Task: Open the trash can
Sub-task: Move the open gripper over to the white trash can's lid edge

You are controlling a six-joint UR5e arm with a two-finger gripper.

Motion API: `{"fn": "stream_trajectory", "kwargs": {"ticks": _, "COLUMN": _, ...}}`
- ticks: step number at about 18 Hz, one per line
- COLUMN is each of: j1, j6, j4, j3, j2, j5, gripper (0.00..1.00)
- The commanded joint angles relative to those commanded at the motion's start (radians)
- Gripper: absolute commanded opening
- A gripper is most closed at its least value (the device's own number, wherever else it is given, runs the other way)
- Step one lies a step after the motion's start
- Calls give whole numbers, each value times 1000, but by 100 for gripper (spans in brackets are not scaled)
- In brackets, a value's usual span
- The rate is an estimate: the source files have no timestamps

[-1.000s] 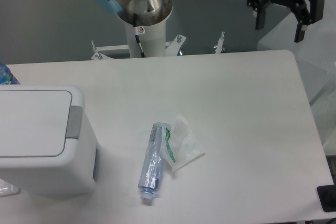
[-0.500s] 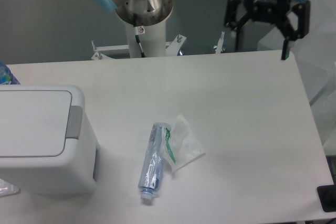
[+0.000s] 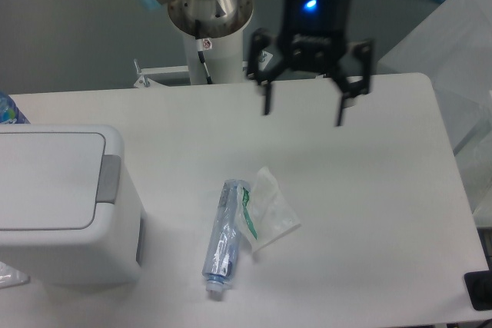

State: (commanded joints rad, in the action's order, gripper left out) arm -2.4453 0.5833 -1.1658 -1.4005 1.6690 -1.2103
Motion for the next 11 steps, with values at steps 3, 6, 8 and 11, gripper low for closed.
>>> {"fn": "stream_trajectory", "kwargs": {"ticks": 3, "j1": 64, "j6": -159, "j4": 2, "j3": -5, "j2": 27, "j5": 9, "gripper": 100}}
{"fn": "stream_trajectory", "kwargs": {"ticks": 6, "j1": 121, "j6": -273, "j4": 49, "j3": -21, "j2": 58, "j5": 9, "gripper": 100}}
{"fn": "stream_trajectory", "kwargs": {"ticks": 8, "j1": 163, "j6": -333, "j4": 84, "j3": -32, "j2": 75, "j5": 9, "gripper": 100}}
{"fn": "stream_trajectory", "kwargs": {"ticks": 11, "j1": 172, "j6": -413, "j4": 95, "j3": -49, "j2": 92, "j5": 9, "gripper": 100}}
